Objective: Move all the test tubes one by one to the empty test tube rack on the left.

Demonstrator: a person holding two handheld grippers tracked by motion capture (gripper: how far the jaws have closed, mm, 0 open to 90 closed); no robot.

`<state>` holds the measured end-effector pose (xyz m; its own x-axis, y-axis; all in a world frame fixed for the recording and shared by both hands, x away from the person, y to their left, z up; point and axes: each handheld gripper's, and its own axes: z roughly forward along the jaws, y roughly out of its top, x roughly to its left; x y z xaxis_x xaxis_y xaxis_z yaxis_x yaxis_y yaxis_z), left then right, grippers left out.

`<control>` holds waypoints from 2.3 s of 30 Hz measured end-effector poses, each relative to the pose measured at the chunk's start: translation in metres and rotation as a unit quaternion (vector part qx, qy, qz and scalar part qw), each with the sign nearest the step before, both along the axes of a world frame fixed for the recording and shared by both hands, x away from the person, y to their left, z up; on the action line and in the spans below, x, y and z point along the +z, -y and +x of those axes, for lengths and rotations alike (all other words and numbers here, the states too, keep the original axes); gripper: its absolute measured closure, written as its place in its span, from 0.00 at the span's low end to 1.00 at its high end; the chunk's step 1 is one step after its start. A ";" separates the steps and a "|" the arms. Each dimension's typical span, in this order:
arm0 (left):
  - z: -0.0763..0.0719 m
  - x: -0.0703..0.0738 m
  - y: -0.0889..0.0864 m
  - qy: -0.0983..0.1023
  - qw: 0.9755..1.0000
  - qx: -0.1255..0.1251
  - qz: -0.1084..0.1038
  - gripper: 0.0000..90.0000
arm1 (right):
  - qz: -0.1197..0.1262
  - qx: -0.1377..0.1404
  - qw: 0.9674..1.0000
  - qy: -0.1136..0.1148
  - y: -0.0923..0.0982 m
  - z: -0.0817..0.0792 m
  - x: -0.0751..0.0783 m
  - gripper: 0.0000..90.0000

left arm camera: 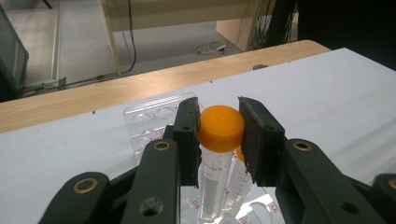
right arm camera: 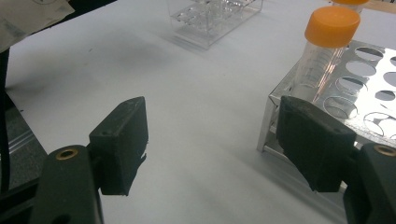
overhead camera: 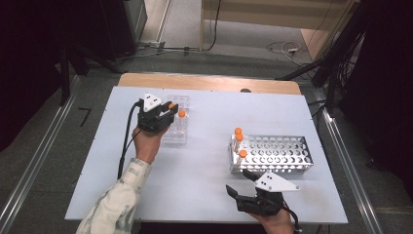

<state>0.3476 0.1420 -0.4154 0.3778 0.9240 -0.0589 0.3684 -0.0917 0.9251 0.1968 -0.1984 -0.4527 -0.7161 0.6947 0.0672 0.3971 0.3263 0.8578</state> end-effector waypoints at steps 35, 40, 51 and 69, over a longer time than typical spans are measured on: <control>-0.034 0.001 -0.013 -0.003 1.000 0.017 -0.024 0.24 | 0.001 -0.047 0.999 0.021 0.009 0.018 0.000 0.27; -0.049 -0.002 -0.014 0.004 1.000 0.014 -0.025 0.23 | 0.000 -0.059 0.998 0.020 0.010 0.025 -0.001 0.27; -0.075 -0.012 -0.007 -0.001 0.999 -0.016 -0.028 0.21 | 0.002 -0.075 0.997 0.029 0.007 0.039 -0.006 0.39; -0.093 -0.020 -0.002 -0.021 0.998 -0.044 -0.044 0.21 | 0.001 -0.092 0.994 0.053 0.000 0.051 -0.017 0.69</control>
<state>0.2548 0.1441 -0.4355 0.4528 0.8780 -0.1551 0.4003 -0.0448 0.9153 0.2482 -0.1981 -0.4702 -0.5803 0.8144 -0.0013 0.3563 0.2553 0.8988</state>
